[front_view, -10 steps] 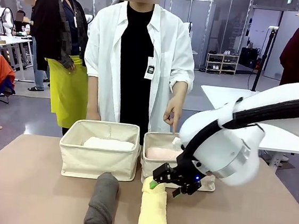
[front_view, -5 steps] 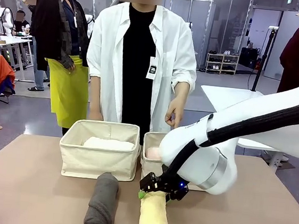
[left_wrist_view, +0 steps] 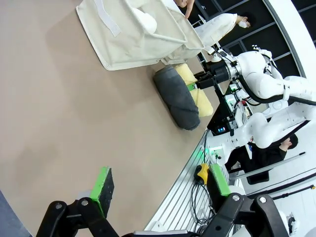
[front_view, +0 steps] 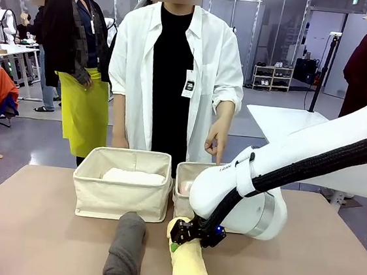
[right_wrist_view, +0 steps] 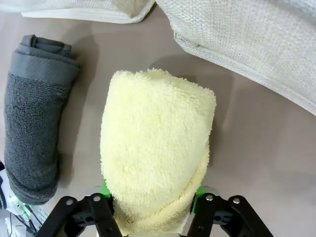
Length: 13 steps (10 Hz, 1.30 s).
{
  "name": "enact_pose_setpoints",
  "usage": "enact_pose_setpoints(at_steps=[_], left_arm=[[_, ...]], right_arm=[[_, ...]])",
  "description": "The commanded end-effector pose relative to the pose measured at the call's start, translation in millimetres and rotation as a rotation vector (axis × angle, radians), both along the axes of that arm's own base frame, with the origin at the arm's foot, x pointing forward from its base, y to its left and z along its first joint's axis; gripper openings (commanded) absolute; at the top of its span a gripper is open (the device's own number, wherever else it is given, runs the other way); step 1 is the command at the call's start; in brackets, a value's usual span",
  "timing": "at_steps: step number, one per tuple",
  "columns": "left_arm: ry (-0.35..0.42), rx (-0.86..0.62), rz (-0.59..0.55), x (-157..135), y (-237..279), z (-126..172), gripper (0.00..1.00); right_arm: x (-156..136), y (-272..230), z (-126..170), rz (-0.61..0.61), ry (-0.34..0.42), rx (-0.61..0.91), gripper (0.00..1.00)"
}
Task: Divide the towels into two baskets.
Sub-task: Pick up one hotel-folded towel from the bottom of the table and place it in the Fabric basket indicated by the person.
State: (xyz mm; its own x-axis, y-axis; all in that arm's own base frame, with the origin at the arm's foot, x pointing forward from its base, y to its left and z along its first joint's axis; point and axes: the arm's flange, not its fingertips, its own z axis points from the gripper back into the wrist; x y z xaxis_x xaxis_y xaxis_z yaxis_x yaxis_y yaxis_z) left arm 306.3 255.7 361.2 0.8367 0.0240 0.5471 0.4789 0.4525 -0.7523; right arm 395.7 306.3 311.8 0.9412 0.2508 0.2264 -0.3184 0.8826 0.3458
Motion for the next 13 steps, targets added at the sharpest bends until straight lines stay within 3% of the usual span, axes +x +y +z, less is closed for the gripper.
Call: enact_pose_setpoints(at_steps=[1, 2, 3, 7, 10, 11, 12, 13], left_arm=[[-0.027, -0.017, 0.001, -4.5, -1.2, 1.9, 0.96], [-0.027, -0.017, 0.001, -4.5, -1.2, 1.9, 0.96], [-0.027, -0.017, 0.001, -4.5, -1.2, 1.9, 0.96], [-0.027, -0.017, 0.001, -4.5, -1.2, 1.9, 0.96], [-0.027, -0.017, 0.001, -4.5, -1.2, 1.9, 0.96], [-0.027, -0.017, 0.001, -4.5, -1.2, 1.9, 0.96], [-0.027, -0.017, 0.001, -4.5, -1.2, 1.9, 0.96], [-0.027, -0.017, 0.001, -4.5, -1.2, 1.9, 0.96]], right_arm=[[-3.9, 8.2, 8.9, -0.03, -0.008, -0.024, 0.41], [-5.7, 6.5, 17.5, -0.016, -0.017, -0.037, 0.25], [-8.1, 5.4, 28.0, 0.021, 0.051, -0.041, 0.21], [-7.0, 12.7, 139.2, 0.373, -0.131, -0.211, 0.21], [-7.8, 21.8, 189.9, 0.886, -0.209, -0.376, 0.21], [-10.5, 19.4, 201.5, 1.122, -0.216, -0.408, 0.21], [-14.0, 14.9, 208.6, 1.265, -0.174, -0.376, 0.21], [-16.2, 3.8, 211.7, 1.29, -0.193, -0.394, 0.21]])
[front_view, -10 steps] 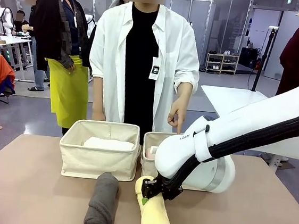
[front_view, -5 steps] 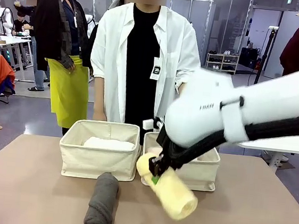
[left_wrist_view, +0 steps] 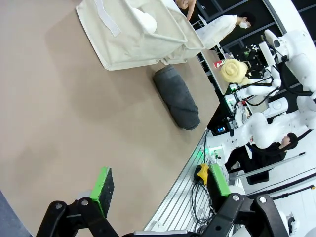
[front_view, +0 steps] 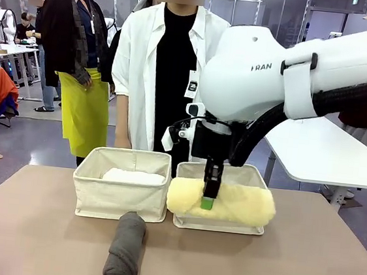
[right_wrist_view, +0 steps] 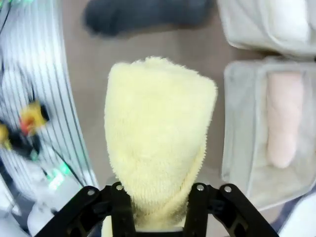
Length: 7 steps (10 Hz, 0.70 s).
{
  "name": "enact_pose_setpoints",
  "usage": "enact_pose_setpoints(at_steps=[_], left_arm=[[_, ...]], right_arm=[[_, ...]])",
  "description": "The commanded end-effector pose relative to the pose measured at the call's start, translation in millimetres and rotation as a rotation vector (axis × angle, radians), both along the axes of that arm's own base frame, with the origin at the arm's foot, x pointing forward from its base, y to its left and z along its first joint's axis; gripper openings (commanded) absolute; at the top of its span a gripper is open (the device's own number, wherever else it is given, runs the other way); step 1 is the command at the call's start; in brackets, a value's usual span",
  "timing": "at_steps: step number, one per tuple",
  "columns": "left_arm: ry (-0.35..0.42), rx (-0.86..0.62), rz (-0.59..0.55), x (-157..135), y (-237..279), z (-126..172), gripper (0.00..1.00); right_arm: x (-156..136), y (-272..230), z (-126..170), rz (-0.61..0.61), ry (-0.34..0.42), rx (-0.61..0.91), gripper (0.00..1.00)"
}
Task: Divide the towels into two baskets.
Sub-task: Pick up one hotel-folded towel from the bottom of the table and place it in the Fabric basket indicated by the person.
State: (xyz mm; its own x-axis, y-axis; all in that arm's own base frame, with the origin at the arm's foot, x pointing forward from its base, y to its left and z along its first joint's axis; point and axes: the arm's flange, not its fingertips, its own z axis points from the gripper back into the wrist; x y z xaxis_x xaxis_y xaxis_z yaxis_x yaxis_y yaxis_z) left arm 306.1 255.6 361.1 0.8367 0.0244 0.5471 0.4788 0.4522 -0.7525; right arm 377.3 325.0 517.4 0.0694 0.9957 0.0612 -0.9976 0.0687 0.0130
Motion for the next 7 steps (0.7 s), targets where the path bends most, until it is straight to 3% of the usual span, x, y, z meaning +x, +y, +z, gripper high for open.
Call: enact_pose_setpoints(at_steps=[1, 2, 4, 5, 7], left_arm=[[-0.027, -0.016, 0.001, -4.3, -1.1, 1.9, 0.96], [-0.027, -0.016, 0.001, -4.3, -1.1, 1.9, 0.96], [-0.027, -0.016, 0.001, -4.3, -1.1, 1.9, 0.96], [-0.027, -0.016, 0.001, -4.3, -1.1, 1.9, 0.96], [-0.027, -0.016, 0.001, -4.3, -1.1, 1.9, 0.96]], right_arm=[[-4.2, -24.2, 4.1, 0.107, -0.035, -0.017, 0.21], [0.0, 0.0, 0.0, 0.0, 0.0, 0.0, 0.21], [0.0, 0.0, 0.0, 0.0, 0.0, 0.0, 0.21], [2.5, -9.6, 0.1, 0.064, 0.005, -0.009, 0.37], [53.8, -19.6, -13.0, 0.118, -0.085, -0.018, 0.37]])
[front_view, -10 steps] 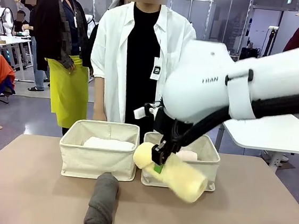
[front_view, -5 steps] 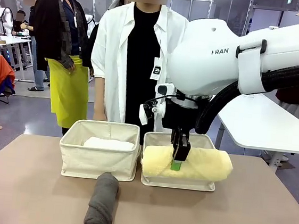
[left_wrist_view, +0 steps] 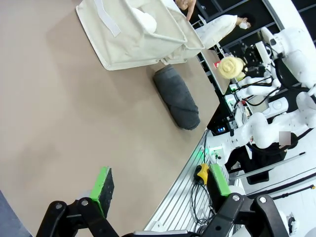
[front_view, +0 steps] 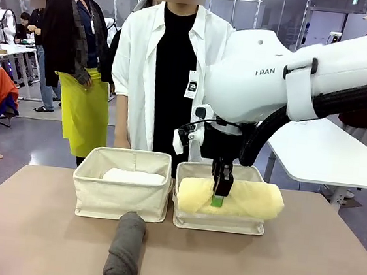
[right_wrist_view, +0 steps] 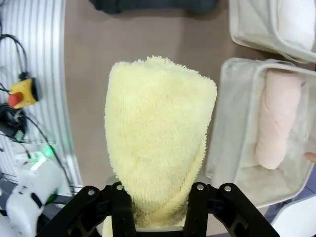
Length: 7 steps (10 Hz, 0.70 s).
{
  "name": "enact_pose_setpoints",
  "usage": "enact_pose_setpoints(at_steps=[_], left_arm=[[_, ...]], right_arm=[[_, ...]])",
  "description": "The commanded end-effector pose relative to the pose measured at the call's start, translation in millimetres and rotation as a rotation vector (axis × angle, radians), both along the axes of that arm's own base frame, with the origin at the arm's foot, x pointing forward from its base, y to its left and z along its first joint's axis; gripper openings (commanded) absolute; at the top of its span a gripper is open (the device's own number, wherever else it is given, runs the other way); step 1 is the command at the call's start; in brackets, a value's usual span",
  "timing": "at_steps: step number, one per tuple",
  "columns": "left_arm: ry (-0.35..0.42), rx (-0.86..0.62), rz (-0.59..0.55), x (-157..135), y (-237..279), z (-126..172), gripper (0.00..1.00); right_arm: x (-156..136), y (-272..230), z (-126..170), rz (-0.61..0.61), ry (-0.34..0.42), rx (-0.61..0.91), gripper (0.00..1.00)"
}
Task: Divide the towels into two baskets.
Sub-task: Pick up one hotel-folded towel from the bottom of the table and place it in the Fabric basket indicated by the person.
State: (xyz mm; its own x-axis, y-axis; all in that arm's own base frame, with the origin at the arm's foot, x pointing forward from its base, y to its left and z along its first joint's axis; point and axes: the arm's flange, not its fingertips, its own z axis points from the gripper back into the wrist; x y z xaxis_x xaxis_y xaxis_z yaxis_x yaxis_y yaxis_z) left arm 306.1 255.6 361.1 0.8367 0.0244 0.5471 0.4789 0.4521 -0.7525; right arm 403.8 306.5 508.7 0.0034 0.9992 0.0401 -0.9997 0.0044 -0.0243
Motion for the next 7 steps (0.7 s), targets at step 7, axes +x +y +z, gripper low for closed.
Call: enact_pose_setpoints(at_steps=[7], left_arm=[[-0.027, -0.016, 0.001, -4.3, -1.1, 1.9, 0.96]], right_arm=[[155.6, -11.8, -30.1, 0.121, -0.136, -0.026, 0.37]])
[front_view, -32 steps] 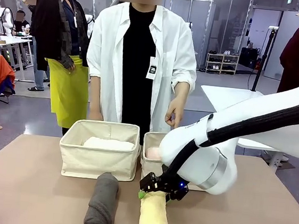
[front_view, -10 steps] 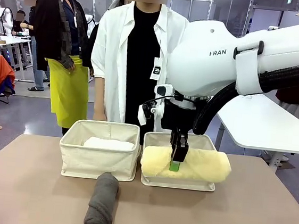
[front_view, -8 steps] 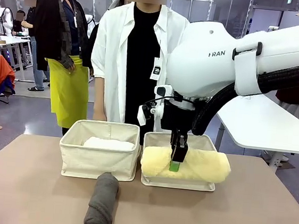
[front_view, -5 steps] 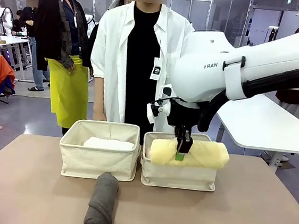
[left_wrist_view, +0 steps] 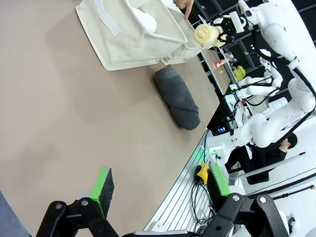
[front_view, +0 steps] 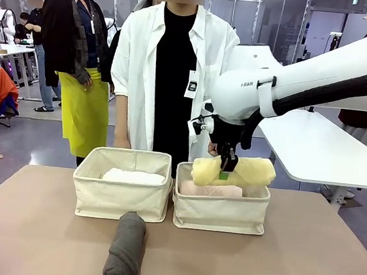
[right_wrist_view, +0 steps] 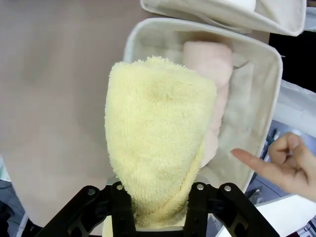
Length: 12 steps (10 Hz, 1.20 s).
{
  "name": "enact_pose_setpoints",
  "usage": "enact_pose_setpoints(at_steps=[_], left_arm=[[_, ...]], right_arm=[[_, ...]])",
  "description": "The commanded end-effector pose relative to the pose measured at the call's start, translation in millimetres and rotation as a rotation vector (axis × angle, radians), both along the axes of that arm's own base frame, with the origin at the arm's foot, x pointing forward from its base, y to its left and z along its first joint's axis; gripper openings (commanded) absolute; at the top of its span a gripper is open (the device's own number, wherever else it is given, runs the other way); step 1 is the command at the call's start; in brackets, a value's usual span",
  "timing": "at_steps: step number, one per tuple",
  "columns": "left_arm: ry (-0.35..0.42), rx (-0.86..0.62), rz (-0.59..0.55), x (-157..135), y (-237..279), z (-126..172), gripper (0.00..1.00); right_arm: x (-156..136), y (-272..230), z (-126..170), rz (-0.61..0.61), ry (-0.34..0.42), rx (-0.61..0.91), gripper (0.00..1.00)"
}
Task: Divide the towels into two baskets.
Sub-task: Pick up one hotel-folded towel from the bottom of the table and place it in the Fabric basket indicated by the person.
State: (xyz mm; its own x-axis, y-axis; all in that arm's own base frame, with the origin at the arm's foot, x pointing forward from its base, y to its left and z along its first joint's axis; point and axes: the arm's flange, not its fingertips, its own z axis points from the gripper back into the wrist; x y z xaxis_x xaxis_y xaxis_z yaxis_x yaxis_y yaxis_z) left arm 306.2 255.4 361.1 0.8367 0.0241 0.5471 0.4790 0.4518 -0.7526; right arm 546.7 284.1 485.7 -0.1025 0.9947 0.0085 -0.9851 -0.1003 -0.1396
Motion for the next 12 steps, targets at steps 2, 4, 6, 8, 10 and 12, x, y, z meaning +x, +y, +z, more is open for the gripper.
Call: enact_pose_setpoints(at_steps=[2, 4, 6, 8, 10, 12], left_arm=[[-0.027, -0.016, 0.002, -4.4, -1.0, 1.9, 0.96], [-0.027, -0.016, 0.002, -4.4, -1.0, 1.9, 0.96], [-0.027, -0.016, 0.002, -4.4, -1.0, 1.9, 0.96], [-0.027, -0.016, 0.002, -4.4, -1.0, 1.9, 0.96], [-0.027, -0.016, 0.002, -4.4, -1.0, 1.9, 0.96], [-0.027, -0.016, 0.002, -4.4, -1.0, 1.9, 0.96]], right_arm=[[27.7, 19.6, -31.1, -0.015, -0.036, -0.021, 0.37], [35.3, 21.9, -53.4, -0.054, -0.017, -0.041, 0.44], [37.3, 22.2, -68.9, -0.043, -0.009, -0.025, 0.73], [33.2, 22.7, -69.6, -0.075, 0.017, -0.017, 1.0], [25.9, 20.9, -66.9, -0.121, 0.025, -0.052, 1.0], [35.0, 21.6, -71.5, -0.075, 0.029, -0.025, 1.0]])
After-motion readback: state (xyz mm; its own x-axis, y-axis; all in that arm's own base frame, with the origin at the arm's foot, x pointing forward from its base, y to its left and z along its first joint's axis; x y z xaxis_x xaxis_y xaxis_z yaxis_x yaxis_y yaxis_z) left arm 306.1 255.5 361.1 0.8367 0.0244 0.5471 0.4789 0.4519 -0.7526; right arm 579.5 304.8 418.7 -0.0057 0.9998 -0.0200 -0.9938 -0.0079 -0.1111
